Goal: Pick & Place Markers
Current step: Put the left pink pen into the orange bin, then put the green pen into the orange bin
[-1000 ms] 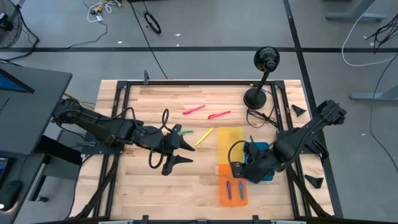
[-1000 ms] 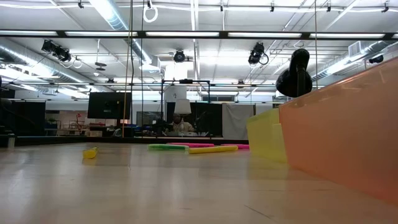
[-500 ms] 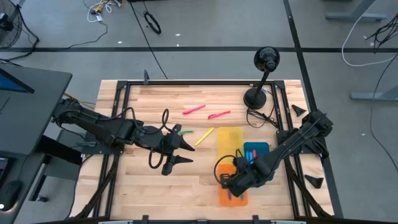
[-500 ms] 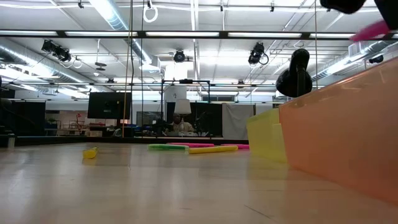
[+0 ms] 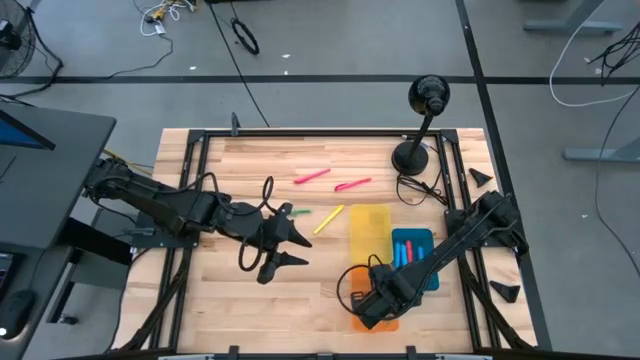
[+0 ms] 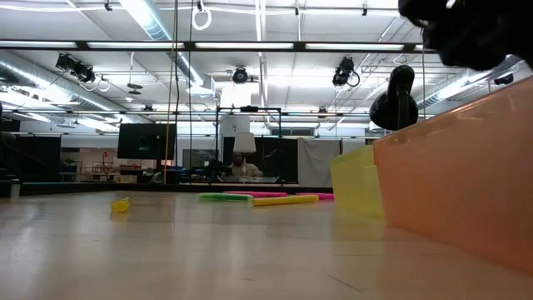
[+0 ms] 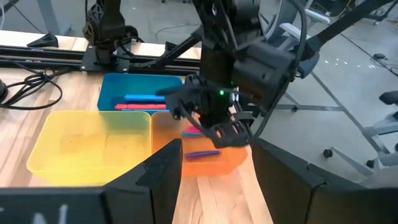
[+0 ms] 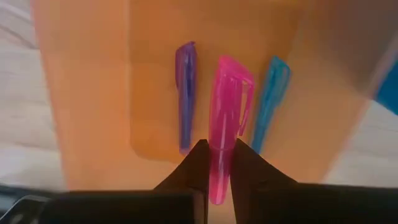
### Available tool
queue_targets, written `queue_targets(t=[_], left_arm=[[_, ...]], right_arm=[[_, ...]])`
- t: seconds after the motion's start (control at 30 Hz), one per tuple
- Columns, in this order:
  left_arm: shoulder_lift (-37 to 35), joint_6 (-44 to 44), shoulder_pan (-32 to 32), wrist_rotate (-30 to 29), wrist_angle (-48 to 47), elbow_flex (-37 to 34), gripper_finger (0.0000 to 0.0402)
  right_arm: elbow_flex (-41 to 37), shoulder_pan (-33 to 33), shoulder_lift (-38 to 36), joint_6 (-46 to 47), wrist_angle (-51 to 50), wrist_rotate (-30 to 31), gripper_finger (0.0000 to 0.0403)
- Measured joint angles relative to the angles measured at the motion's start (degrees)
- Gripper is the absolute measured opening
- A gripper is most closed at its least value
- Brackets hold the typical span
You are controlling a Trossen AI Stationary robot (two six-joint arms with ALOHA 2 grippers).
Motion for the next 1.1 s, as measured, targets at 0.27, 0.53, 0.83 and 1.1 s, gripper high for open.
queue_targets(t=[0.27,0.53,0.83,1.1], left_arm=[[0.0,-0.02,0.0,0.01,-1.92,0.0,0.0199],[0.0,-0.03,0.02,0.01,-2.31,0.0,0.0199],[0.0,0.04,0.02,0.01,-2.31,0.0,0.0199],[0.0,0.07,0.02,0.01,-2.31,0.0,0.0199]], right_arm=[[0.0,-0.14,4.89,-0.66,3.01,-0.02,0.003],[0.0,-0.13,5.92,-0.75,3.54,0.07,0.0048],[0.0,0.44,5.92,-0.75,4.86,0.2,0.0083],[0.0,0.46,5.9,-1.21,4.41,0.22,0.0103]])
